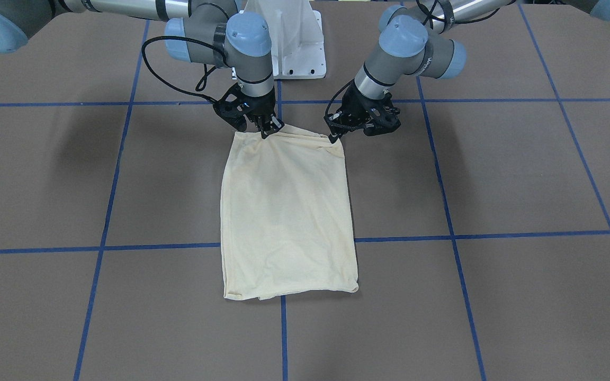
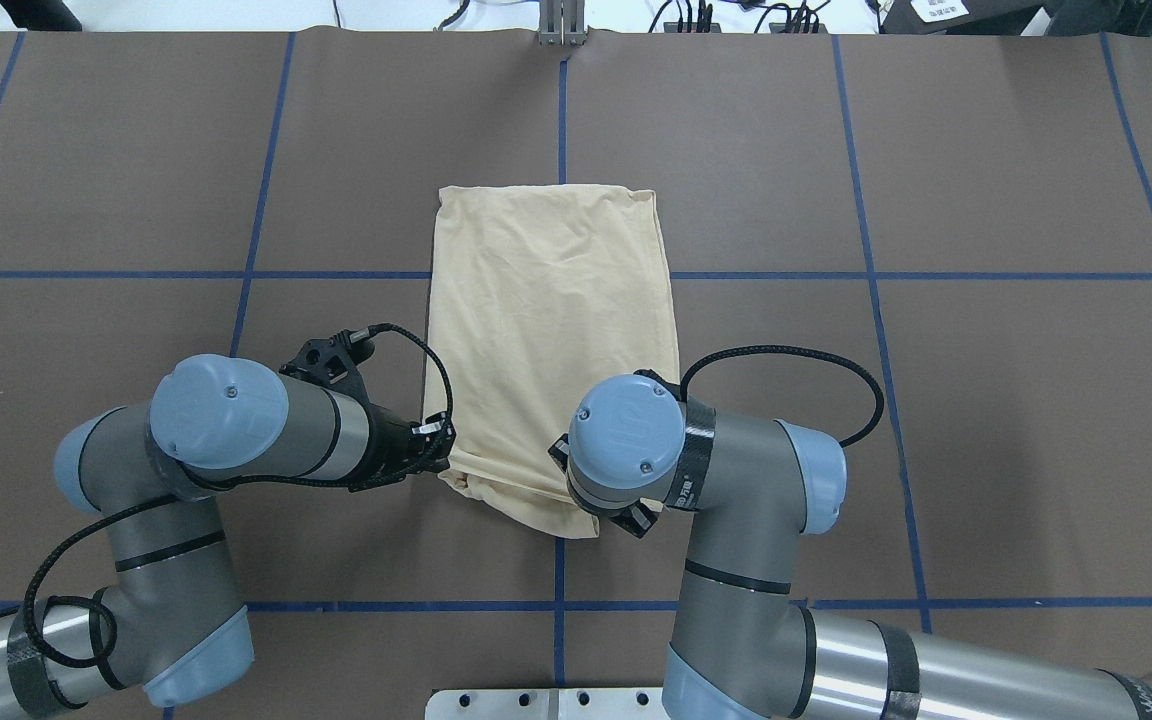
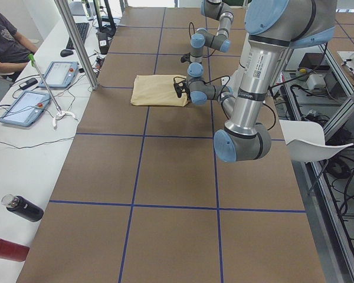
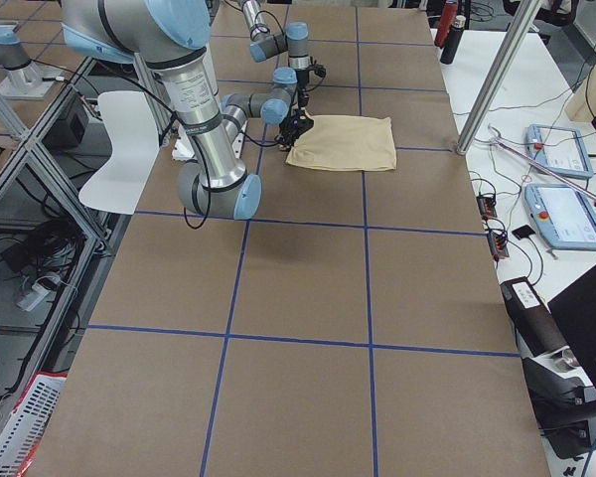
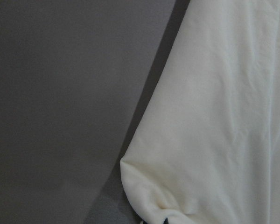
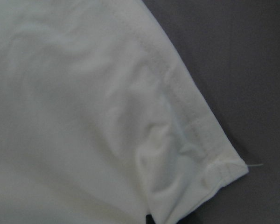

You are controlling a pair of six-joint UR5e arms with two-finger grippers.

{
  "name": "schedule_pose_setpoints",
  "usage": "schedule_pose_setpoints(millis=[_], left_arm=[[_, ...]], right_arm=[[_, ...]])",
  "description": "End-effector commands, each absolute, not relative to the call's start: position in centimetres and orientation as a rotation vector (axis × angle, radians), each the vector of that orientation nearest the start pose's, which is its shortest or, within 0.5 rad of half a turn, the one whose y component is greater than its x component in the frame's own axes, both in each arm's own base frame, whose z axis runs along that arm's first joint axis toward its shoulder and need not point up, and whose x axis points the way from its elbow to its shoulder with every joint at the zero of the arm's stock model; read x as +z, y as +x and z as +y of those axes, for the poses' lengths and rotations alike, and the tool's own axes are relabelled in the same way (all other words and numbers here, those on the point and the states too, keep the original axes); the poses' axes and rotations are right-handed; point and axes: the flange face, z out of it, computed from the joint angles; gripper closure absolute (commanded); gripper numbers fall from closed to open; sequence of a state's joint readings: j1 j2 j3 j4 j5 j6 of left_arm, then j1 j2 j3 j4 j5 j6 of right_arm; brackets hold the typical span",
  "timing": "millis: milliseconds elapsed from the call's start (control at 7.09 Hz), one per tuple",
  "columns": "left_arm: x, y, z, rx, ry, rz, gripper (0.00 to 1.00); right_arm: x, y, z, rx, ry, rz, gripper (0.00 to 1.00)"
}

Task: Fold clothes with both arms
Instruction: 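Move the right gripper to the shirt's other near corner and grasp both corners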

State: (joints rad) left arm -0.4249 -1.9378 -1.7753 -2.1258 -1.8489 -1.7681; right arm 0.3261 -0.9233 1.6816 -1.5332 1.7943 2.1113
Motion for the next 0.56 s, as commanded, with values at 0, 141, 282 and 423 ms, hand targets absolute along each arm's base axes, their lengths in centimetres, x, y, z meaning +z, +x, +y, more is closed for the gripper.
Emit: schedule_pose_setpoints(millis=[0,141,282,423], left_arm=[[28.5,50.3,-33.9,-0.372,-0.132,1.174,1.0],[26.9,49.6,-32.8,-0.349,-0.144,1.197,1.0],[25.8,50.3,-30.0,-0.308,-0.175,1.183,1.0],[24.7,51.0,-26.6,-0.259,-0.212,1.161,1.0]], right_arm=[[21.7,-58.7,-32.3,0.716,-0.335,-0.819,1.0],[21.8,-57.6,-31.9,0.71,-0.343,-0.829,1.0],[22.2,-56.8,-31.1,0.688,-0.387,-0.824,1.0],[22.1,-56.6,-30.5,0.667,-0.424,-0.822,1.0]])
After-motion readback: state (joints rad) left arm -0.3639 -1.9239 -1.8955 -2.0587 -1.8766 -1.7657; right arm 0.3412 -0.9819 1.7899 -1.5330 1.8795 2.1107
